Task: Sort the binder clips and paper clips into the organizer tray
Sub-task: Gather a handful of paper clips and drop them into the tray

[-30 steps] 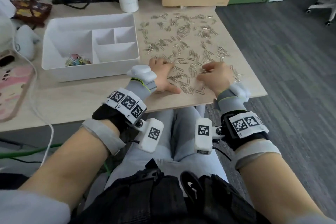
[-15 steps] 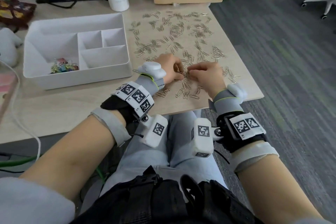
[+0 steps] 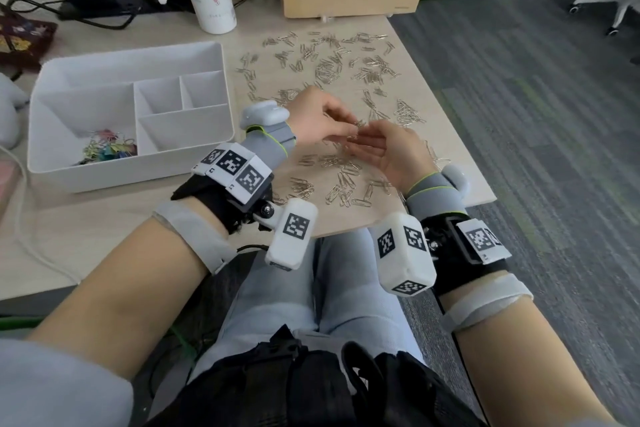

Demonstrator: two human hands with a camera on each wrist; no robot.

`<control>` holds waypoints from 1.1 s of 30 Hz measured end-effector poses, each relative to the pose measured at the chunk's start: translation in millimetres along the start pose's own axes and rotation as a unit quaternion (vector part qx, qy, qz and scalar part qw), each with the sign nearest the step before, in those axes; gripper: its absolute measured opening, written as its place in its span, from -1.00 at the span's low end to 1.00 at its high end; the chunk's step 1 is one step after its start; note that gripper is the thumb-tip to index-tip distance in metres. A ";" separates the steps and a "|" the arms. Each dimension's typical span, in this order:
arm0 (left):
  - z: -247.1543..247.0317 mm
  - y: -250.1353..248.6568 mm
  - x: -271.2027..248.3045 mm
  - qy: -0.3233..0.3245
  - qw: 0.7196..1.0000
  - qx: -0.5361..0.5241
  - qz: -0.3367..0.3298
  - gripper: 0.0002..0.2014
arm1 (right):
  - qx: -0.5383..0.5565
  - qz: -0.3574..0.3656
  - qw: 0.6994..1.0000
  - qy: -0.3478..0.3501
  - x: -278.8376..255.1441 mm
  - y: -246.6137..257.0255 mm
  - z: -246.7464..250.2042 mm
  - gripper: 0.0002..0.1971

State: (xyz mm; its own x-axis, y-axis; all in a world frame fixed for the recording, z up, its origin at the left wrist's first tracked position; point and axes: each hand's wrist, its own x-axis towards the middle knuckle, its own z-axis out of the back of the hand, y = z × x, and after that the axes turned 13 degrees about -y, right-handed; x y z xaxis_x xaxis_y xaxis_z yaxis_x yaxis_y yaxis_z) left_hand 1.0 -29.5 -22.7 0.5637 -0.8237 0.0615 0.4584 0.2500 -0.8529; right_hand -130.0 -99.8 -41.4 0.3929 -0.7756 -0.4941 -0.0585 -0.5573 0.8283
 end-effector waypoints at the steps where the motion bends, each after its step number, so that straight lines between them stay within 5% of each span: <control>1: -2.5 -4.8 3.7 0.006 1.000 0.000 -0.013 -0.81 | 0.016 -0.017 1.000 0.014 1.8 1.2 -4.2 -0.75; 6: -10.5 -18.4 11.8 0.043 0.999 0.001 -0.034 -0.83 | 0.154 -0.105 0.979 0.077 7.2 3.8 -11.8 -0.67; 10: 0.6 -12.7 36.7 -0.107 0.994 0.022 -0.006 -0.81 | 0.217 -0.133 0.965 0.059 13.9 9.1 -3.5 -0.70; 14: 17.7 37.8 67.1 -0.111 0.937 0.295 0.152 -0.21 | 0.220 -0.124 0.966 0.052 14.2 12.2 4.0 -0.70; 18: 20.1 45.3 57.7 -0.040 0.916 0.331 0.225 -0.02 | 0.221 -0.114 0.967 0.044 13.5 14.3 10.2 -0.71; 22: 8.7 31.6 38.9 0.013 0.917 0.353 0.185 -0.15 | 0.220 -0.103 0.969 0.044 8.9 13.6 12.2 -0.71; 29: -14.3 17.6 0.0 0.157 0.909 0.382 0.059 0.21 | 0.221 -0.086 0.970 0.045 0.1 9.2 20.5 -0.72; 33: -20.5 21.8 -12.9 0.182 0.894 0.410 0.016 0.40 | 0.228 -0.076 0.970 0.043 -6.1 7.5 25.9 -0.71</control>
State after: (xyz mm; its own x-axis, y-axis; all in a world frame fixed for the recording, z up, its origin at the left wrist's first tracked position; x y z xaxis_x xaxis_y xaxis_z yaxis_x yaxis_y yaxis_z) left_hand -10.3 -23.8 -52.8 0.3926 -0.8835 -0.2556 0.8797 0.4418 -0.1758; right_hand -156.6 -107.0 -39.1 0.5028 -0.6578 -0.5609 -0.3863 -0.7514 0.5349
